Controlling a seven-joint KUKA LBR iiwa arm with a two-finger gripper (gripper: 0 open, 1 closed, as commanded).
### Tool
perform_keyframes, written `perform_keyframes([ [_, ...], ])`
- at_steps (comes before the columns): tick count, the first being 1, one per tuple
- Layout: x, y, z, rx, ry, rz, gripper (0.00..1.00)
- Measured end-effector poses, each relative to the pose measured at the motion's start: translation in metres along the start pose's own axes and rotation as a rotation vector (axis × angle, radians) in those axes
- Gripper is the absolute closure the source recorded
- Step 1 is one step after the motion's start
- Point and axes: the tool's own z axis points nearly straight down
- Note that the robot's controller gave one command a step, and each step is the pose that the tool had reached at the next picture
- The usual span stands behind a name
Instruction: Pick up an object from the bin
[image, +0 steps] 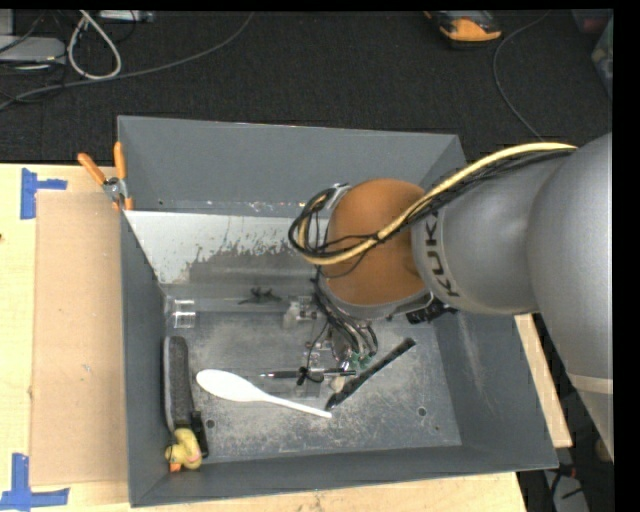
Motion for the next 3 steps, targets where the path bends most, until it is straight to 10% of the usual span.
perform_keyframes([
  [1, 0.033, 0.017, -0.020, -0.001, -0.005, 0.062, 0.00],
  [2, 0.023, -0.006, 0.003, 0.001, 0.003, 0.155, 0.00],
  [3, 0.046, 0.063, 0.045, -0.003, -0.006, 0.105, 0.00],
])
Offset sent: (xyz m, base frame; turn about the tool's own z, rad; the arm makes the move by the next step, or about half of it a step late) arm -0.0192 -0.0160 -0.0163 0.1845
